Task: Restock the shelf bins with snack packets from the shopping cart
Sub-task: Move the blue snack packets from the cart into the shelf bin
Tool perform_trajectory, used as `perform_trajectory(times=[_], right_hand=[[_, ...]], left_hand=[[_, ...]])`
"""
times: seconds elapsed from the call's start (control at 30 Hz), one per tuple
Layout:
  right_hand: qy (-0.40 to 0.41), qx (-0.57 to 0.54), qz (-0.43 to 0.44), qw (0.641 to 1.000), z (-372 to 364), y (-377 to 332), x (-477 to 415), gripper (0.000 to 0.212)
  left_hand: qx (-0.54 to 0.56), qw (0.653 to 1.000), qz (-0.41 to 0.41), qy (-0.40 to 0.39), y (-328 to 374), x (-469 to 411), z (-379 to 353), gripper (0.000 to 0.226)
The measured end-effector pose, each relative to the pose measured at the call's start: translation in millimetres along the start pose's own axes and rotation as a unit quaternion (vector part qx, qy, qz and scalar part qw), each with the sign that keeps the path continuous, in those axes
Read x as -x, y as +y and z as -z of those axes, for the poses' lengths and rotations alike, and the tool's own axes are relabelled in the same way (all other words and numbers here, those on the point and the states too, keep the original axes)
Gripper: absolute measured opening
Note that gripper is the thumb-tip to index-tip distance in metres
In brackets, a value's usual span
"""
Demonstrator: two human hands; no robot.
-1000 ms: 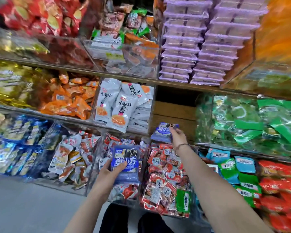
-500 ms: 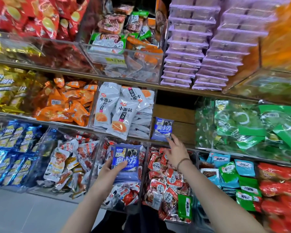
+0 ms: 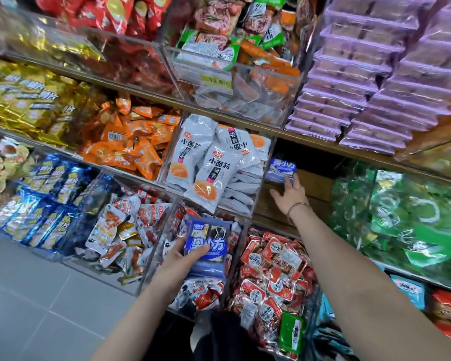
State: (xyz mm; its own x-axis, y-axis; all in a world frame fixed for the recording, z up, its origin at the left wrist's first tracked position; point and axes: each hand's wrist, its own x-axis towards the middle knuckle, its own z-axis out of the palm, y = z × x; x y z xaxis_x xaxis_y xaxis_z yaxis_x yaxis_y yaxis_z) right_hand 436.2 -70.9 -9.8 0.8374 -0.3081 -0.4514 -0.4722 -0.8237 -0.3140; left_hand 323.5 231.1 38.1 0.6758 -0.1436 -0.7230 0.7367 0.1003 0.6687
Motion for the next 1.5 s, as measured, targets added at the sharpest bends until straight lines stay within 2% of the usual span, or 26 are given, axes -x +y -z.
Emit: perform_trajectory(times=[0.23,0.37,0.43,0.5,0.57,0.6,0.73,0.8,0.83,0.9,1.03,1.1,1.17,1.23,1.33,1.4,1.43,1.47,1.5], right_hand=[[-0.014,-0.05,-0.002,0.999,5.3,1.1,-0.5,0.072],[0.057,-0.172,0.036,0.983,11.4,-0.7,42.2,0.062],[0.065,-0.245,0.05,0.966,7.9,-6.1,83.2,0.045],[-0.009,-0.303,0.062,0.951,-3.1,-12.5,132.6,0.027],[-0.122,-0.304,0.075,0.942,-15.4,-20.6,174.1,0.033],[-0.148,-0.298,0.076,0.94,-22.3,-22.9,187.2,0.036],[-0.111,-0.316,0.031,0.942,-39.0,-21.0,197.9,0.039],[-0.106,-0.344,0.026,0.933,-41.2,-14.8,196.4,0.034],[-0.102,-0.378,0.018,0.92,-42.2,-10.2,195.7,0.031],[-0.077,-0.48,-0.041,0.873,-45.0,2.4,193.0,0.026],[0.043,-0.587,-0.176,0.789,-44.8,31.7,187.2,0.017],[0.067,-0.598,-0.218,0.769,-38.9,41.3,180.2,0.018],[0.082,-0.592,-0.24,0.765,-32.4,45.5,166.6,0.022],[0.096,-0.613,-0.268,0.737,-27.4,43.3,147.3,0.023],[0.098,-0.68,-0.302,0.661,-22.0,34.8,123.6,0.019],[0.122,-0.741,-0.291,0.593,-22.0,32.5,113.2,0.026],[0.131,-0.755,-0.283,0.576,-23.3,32.4,111.2,0.031],[0.141,-0.742,-0.273,0.596,-24.6,31.7,112.9,0.032],[0.153,-0.699,-0.26,0.648,-27.3,30.6,116.4,0.035]], left_hand=[[-0.027,0.999,0.003,-0.017,-2.0,4.7,-7.8,0.072],[-0.048,0.999,0.003,-0.023,-0.5,5.3,-15.5,0.096],[-0.058,0.998,0.006,-0.021,2.0,6.3,-21.1,0.115],[-0.078,0.997,0.008,-0.019,4.6,7.4,-28.8,0.123],[-0.083,0.996,0.001,-0.03,6.3,8.6,-37.3,0.123],[-0.082,0.996,-0.001,-0.032,7.2,9.0,-41.9,0.121],[-0.094,0.995,0.003,-0.036,10.8,11.1,-58.7,0.117],[-0.088,0.995,-0.003,-0.039,11.9,10.5,-61.9,0.1],[-0.086,0.996,-0.001,-0.038,12.0,10.0,-62.4,0.091],[-0.09,0.996,0.011,-0.028,10.7,7.6,-60.6,0.084],[-0.112,0.994,0.0,-0.006,7.3,3.9,-50.6,0.063],[-0.12,0.993,-0.011,0.001,5.8,4.0,-47.6,0.058],[-0.115,0.993,-0.01,0.002,6.3,3.7,-44.3,0.059],[-0.107,0.994,-0.003,-0.002,8.1,3.4,-42.3,0.061],[-0.106,0.994,-0.012,-0.006,8.0,3.9,-37.8,0.061],[-0.11,0.994,-0.023,-0.009,8.7,5.0,-34.5,0.059],[-0.113,0.993,-0.027,-0.011,8.6,5.0,-33.2,0.059],[-0.116,0.993,-0.029,-0.013,8.6,5.1,-32.0,0.059],[-0.116,0.993,-0.029,-0.014,8.7,4.9,-31.1,0.059]])
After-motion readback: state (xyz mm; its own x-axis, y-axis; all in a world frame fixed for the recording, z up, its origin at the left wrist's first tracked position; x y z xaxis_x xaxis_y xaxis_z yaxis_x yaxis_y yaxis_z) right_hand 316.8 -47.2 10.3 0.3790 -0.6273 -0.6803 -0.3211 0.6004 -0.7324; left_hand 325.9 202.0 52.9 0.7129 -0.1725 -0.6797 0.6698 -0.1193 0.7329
